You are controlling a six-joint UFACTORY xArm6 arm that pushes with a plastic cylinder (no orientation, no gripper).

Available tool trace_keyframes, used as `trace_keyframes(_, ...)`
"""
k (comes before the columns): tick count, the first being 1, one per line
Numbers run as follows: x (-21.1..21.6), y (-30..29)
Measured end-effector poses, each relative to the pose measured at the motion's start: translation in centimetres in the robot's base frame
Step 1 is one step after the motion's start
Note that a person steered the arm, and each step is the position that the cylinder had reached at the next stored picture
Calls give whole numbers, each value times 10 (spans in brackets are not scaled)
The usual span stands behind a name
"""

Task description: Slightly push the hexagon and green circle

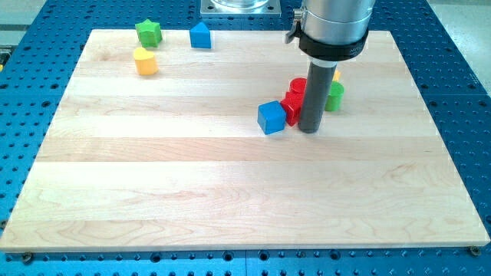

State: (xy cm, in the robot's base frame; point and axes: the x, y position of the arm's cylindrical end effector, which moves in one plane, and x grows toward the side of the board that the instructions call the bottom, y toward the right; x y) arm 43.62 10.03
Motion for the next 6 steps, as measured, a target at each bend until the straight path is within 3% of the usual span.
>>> trace_keyframes(2, -22, -51)
trace_keyframes(3, -15, 22)
trace_keyframes(4, -34, 48)
trace_keyframes(6, -70, 41)
